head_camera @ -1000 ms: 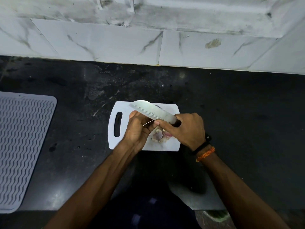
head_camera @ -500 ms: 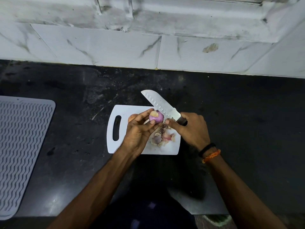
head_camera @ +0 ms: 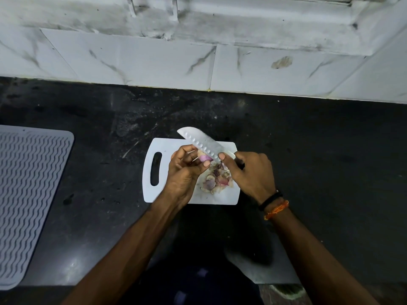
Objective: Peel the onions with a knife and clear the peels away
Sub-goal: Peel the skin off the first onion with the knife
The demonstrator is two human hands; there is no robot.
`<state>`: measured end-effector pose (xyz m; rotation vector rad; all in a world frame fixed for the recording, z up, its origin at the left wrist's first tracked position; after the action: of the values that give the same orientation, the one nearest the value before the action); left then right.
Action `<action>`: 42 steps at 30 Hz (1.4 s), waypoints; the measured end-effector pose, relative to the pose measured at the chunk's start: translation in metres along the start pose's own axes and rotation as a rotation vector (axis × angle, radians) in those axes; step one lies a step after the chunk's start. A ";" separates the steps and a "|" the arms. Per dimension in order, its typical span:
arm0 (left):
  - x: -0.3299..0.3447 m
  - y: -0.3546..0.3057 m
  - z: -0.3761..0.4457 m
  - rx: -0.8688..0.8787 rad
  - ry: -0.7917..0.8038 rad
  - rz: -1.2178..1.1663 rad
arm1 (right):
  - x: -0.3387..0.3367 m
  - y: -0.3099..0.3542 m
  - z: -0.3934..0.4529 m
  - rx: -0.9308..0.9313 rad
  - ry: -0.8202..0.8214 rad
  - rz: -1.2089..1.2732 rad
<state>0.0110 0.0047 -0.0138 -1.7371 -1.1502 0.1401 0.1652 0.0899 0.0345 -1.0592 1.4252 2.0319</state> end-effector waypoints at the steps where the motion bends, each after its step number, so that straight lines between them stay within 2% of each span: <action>1: 0.001 -0.002 -0.002 0.012 0.025 0.012 | -0.001 -0.001 0.001 0.023 -0.012 0.024; 4: 0.003 -0.004 -0.005 0.034 0.069 0.033 | -0.003 -0.004 0.006 0.090 -0.035 0.051; 11: -0.003 0.001 0.000 0.014 0.020 0.023 | 0.003 -0.003 0.002 -0.022 -0.042 -0.020; 24: -0.007 0.003 0.002 0.046 0.030 0.070 | 0.009 -0.003 0.004 -0.042 -0.085 -0.022; 30: -0.005 0.001 0.000 0.087 0.042 0.090 | 0.007 -0.001 0.006 0.023 -0.064 -0.003; 36: -0.008 0.003 0.000 0.067 -0.007 0.064 | 0.008 0.003 0.001 -0.010 -0.025 -0.050; 42: -0.004 -0.001 -0.003 0.104 0.022 0.057 | 0.004 0.004 0.006 0.064 -0.061 0.003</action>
<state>0.0102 -0.0003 -0.0129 -1.6753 -1.0595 0.2111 0.1582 0.0943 0.0349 -0.9619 1.4512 1.9896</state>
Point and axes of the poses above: each hand's wrist, its own z-axis towards the middle knuckle, its own x-axis out of the palm, y = z × x, the point moved 4 cm from there along z, towards the middle knuckle, and after that the axes turned 14 degrees about -y, right-handed, at the moved point
